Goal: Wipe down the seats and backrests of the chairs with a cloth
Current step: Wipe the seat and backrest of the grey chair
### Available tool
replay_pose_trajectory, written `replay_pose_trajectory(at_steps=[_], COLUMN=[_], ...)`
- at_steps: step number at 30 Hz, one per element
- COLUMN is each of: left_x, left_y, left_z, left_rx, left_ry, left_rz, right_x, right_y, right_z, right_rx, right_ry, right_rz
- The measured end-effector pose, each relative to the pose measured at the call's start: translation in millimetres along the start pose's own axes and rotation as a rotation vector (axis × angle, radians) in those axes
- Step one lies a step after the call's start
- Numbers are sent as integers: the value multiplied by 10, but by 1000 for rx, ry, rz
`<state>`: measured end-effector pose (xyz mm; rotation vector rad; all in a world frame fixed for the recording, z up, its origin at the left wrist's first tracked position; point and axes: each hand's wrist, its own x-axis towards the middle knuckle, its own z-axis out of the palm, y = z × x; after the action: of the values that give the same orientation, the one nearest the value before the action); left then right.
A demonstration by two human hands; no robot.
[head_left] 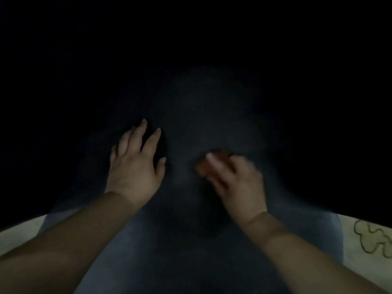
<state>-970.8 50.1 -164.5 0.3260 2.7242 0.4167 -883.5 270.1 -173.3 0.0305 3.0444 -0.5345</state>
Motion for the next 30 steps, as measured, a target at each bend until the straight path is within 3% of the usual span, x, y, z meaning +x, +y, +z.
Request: replay_pose_trajectory(at_steps=[3, 5, 9, 12, 14, 16, 19, 22, 27, 30], left_x=[-24, -34, -55, -80, -95, -102, -83, -73, -84, -104], left_y=[83, 134, 225, 287, 316, 345, 371, 369, 329, 275], left_z=[24, 57, 96, 112, 126, 138, 153, 164, 115, 73], left_rx=[-9, -1, 6, 20, 41, 51, 56, 65, 85, 86], left_ry=[3, 5, 12, -14, -17, -10, -10, -10, -17, -18], left_rz=[29, 44, 59, 84, 107, 119, 121, 112, 92, 63], right_x=[334, 614, 575, 14, -325, -507, -587, -592, -565, -499], right_y=[487, 560, 37, -262, -190, 95, 752, 900, -22, -70], right_z=[-134, -120, 27, 86, 43, -57, -229, -205, 122, 100], right_rx=[-8, 41, 57, 50, 49, 76, -2, 22, 53, 65], right_ry=[212, 259, 146, 41, 33, 131, 321, 300, 224, 172], right_rz=[415, 559, 303, 89, 48, 165, 484, 720, 425, 277])
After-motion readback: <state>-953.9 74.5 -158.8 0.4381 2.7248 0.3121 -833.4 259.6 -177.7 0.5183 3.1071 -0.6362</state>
